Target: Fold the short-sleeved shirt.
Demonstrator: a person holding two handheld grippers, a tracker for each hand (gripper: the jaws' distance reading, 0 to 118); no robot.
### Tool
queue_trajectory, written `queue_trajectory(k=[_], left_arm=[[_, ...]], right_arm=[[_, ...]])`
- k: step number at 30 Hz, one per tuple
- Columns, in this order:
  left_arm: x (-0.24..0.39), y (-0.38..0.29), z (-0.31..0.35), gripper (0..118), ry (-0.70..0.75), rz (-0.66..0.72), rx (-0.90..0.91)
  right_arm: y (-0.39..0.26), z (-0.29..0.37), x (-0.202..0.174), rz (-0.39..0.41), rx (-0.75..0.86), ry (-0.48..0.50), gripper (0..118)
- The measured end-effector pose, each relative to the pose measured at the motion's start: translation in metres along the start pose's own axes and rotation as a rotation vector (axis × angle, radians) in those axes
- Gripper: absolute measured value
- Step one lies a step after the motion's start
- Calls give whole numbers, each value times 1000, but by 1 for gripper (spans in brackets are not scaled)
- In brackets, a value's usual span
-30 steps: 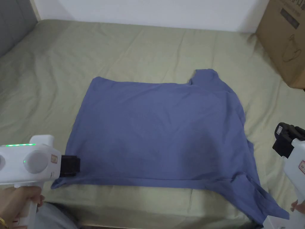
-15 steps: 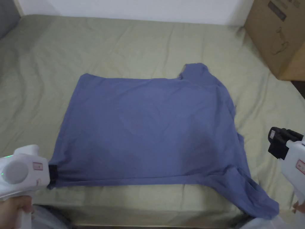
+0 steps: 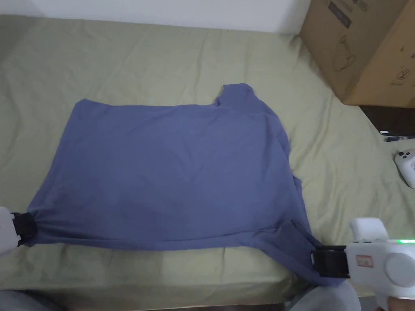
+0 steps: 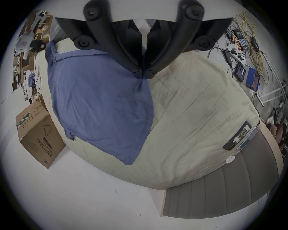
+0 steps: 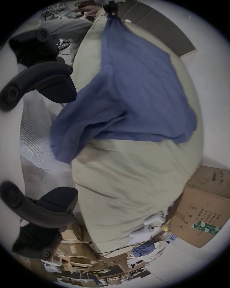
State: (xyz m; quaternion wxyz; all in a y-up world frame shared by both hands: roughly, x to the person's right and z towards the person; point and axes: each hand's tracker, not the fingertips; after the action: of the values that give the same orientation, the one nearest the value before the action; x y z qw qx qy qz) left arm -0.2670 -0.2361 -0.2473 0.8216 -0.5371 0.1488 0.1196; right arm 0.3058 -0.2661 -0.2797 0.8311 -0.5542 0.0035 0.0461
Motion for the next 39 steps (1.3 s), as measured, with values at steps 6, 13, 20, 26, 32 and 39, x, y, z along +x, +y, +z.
queue_trajectory(k=[6,13,20,26,32,39], left_arm=[[3,-3,-5,3,-11,23,-7],[-2,17,2,3,-150,74,190],[2,77,10,3,-286,220,211],[19,143,-19,3,-95,182,76],[43,195,-77,3,18,170,39],[55,222,-126,85,181,84,-13]], right_arm=[[-6,-29,2,-94,-80,56,7],[20,19,15,-98,21,119,6],[102,68,16,-149,194,154,6],[197,42,-2,-120,221,23,6],[277,-17,-24,-91,196,-67,6],[327,-90,-40,-7,129,-110,33]])
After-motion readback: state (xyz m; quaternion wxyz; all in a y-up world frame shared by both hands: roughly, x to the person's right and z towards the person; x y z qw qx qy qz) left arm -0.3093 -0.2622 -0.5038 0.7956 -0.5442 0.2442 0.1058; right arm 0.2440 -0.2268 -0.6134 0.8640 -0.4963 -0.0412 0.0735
